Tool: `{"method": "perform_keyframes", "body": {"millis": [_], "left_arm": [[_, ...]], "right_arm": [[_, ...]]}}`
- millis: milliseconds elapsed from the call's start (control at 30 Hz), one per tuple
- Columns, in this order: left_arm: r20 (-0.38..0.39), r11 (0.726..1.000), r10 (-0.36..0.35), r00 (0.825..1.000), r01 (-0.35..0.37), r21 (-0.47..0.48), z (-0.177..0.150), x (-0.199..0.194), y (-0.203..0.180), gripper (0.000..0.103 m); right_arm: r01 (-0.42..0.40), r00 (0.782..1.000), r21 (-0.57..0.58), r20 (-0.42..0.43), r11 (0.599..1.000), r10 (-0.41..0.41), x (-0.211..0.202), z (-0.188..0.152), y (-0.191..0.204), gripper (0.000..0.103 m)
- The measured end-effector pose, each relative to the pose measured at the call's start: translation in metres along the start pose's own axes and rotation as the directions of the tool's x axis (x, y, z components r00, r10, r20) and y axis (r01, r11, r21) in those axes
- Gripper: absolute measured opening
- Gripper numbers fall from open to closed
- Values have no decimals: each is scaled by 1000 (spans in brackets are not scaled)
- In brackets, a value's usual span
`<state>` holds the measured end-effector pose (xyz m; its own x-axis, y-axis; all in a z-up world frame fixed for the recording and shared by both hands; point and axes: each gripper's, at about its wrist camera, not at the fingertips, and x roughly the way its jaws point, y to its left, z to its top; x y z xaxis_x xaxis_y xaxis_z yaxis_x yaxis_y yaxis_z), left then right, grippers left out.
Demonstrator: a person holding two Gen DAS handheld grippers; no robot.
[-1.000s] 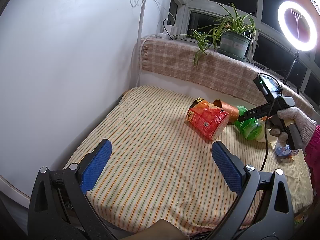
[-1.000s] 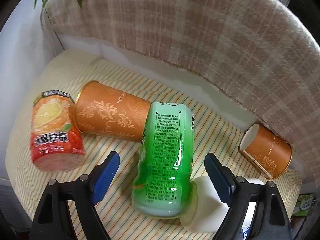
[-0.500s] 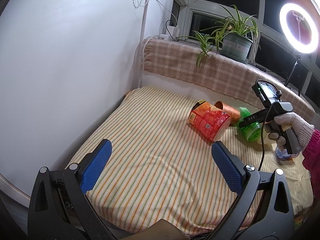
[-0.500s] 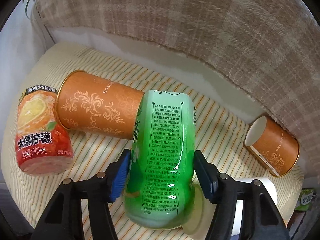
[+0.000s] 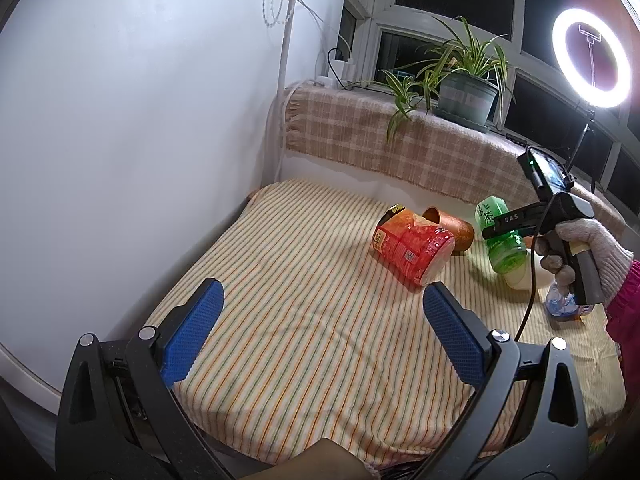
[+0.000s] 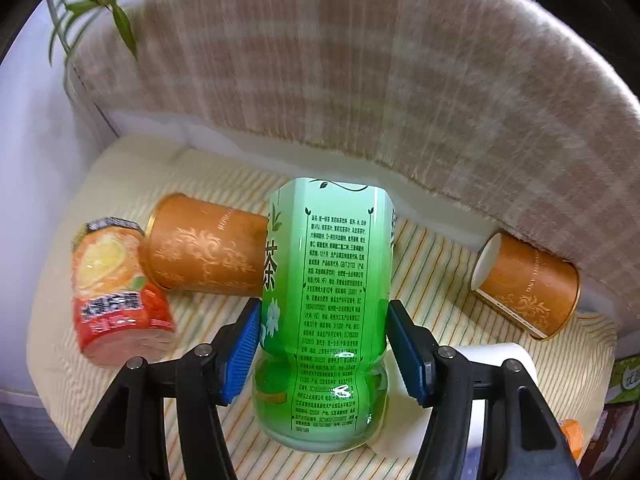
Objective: Flip cup upright
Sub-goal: 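Lift the green cup with the right tool and carry it toward the left tool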
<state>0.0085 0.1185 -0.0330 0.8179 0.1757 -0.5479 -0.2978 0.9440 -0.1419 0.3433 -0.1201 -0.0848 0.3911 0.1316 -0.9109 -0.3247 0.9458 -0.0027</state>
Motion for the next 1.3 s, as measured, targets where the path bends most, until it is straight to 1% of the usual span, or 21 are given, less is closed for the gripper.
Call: {"method": "perform_keyframes", "body": {"millis": [200,400,467,633,767,900,1100,1200,1300], "left_arm": [[14,1000,-7,1000,7,2,0,-8,-4,102],[13,1000,-24,1000,24,14,-1,-13,-11,102],[9,999,-34,999,34,19,-1,-13,-14,102],[-2,998,-54,999,54,32,-2,-11,-23,102],[-18,997,-75,997,76,34,-4,-8,-29,102],[-28,995,-90,996,91,43,-6,-6,-37,102],[-52,989,-126,991,130,69,-11,-5,-51,102],[-77,985,-148,986,154,79,-14,-2,-57,102],[-114,975,-194,974,204,89,-17,1,-65,102]], "right_arm": [[-65,995,12,80,998,64,-42,-17,-1,64],[-174,978,49,126,984,166,-79,-53,-10,64],[-215,970,82,129,973,204,-74,-62,-8,64],[-297,954,167,105,940,282,-67,-103,-8,64],[-341,940,223,68,913,334,-64,-143,-12,64],[-360,932,279,60,890,358,-62,-169,-18,64],[-364,928,341,58,867,367,-47,-188,-24,64],[-364,927,360,49,859,372,-39,-191,-26,65],[-367,925,367,46,855,377,-35,-195,-28,67]]}}
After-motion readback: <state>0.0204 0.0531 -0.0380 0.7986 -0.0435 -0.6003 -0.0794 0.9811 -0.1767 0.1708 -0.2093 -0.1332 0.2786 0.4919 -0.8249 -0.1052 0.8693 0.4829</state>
